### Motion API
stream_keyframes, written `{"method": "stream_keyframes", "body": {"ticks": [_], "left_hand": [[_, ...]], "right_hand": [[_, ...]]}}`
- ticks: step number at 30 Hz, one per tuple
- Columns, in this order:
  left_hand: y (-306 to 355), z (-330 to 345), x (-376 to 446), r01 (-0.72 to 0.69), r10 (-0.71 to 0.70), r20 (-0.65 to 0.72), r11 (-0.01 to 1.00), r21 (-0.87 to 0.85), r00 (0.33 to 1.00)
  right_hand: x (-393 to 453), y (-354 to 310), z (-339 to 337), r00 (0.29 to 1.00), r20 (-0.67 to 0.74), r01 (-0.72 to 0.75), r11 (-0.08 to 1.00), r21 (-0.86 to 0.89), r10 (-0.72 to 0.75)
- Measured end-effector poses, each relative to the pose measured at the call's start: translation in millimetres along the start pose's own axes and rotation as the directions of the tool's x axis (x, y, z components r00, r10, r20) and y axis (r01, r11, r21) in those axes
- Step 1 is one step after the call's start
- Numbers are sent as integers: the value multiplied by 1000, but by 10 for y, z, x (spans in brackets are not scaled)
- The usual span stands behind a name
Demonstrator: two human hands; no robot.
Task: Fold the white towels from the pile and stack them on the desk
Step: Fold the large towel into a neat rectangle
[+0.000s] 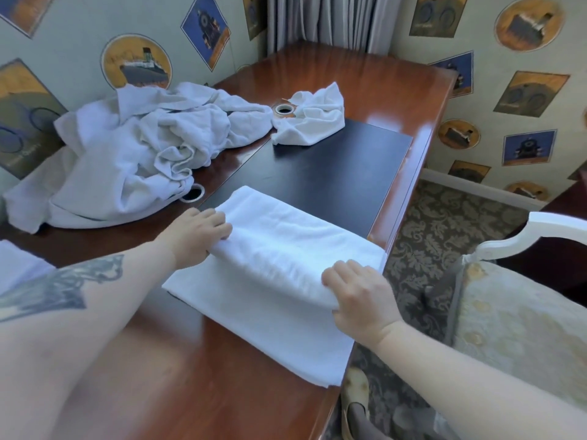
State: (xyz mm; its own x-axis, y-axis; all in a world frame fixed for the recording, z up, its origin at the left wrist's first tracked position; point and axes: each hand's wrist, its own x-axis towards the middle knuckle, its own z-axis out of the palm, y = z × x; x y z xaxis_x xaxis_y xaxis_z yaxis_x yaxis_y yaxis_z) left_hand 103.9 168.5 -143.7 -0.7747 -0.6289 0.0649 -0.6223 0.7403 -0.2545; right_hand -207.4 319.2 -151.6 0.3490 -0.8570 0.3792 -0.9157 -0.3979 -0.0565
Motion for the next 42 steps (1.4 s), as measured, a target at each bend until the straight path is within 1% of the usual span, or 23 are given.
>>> {"method": "stream_keyframes", "body": {"ticks": [2,4,6,10,12,14,17,19,22,25,26,28,29,30,31,32,33,34,36,37,39,41,42], "left_hand": [[69,144,-114,-31,34,127,999,-22,991],[140,277,-214,-7,18,239,999,-44,971],[178,326,-254,61,-36,247,994,-93,968],[237,318,-252,110,-90,298,993,-51,950],[258,307,-254,112,-97,299,993,-32,949],[284,304,-269,109,-92,251,993,-55,964],[322,270,-294,51,-43,127,997,-63,991],[349,271,-264,27,-25,88,999,-26,996],[406,254,-75,130,-127,108,991,-22,986],[413,246,79,308,-304,230,951,18,924],[414,223,89,333,-323,210,943,-11,923],[382,142,49,357,-357,17,930,-87,934],[353,82,18,371,-385,-103,919,-132,917],[320,37,-16,386,-419,-234,906,-175,877],[304,1,-68,403,-454,-322,890,-214,831],[323,-15,-149,416,-481,-371,876,-245,794],[380,4,-257,415,-488,-393,872,-259,779],[468,77,-395,394,-466,-404,884,-253,787],[684,279,-700,334,-390,-361,919,-209,847],[770,373,-809,326,-374,-305,924,-199,876],[851,481,-871,376,-412,-170,903,-209,895],[821,417,-773,410,-429,-77,894,-183,900],[795,381,-738,385,-399,-63,909,-162,915]], "right_hand": [[-148,-119,96,990,140,22,1000,8,-23],[-263,-202,212,962,270,-39,999,27,30],[-300,-230,266,927,357,-127,992,14,114],[-247,-208,321,861,465,-234,972,5,205],[-202,-242,340,859,459,-267,963,25,226],[-178,-293,332,868,442,-250,968,-1,225],[-206,-302,360,940,313,-117,990,-78,135],[-167,-243,372,945,297,-98,986,-135,135],[14,-70,345,920,331,-149,969,-198,209],[130,145,347,863,391,-237,940,-247,320],[147,176,304,861,380,-256,934,-249,337],[183,157,217,885,264,-344,921,-182,383],[197,141,160,902,162,-384,914,-129,401],[205,124,99,904,50,-423,905,-52,425],[189,103,53,901,-86,-426,905,22,426],[131,78,28,895,-190,-398,914,75,405],[41,25,27,902,-228,-353,931,98,366],[-81,-60,52,923,-213,-303,947,109,320],[-385,-241,203,971,-95,-214,974,78,221],[-515,-304,283,978,-12,-209,975,75,210],[-640,-330,390,969,102,-237,965,113,226],[-606,-289,410,968,127,-233,965,119,218],[-580,-274,396,969,141,-222,968,115,205]]}}
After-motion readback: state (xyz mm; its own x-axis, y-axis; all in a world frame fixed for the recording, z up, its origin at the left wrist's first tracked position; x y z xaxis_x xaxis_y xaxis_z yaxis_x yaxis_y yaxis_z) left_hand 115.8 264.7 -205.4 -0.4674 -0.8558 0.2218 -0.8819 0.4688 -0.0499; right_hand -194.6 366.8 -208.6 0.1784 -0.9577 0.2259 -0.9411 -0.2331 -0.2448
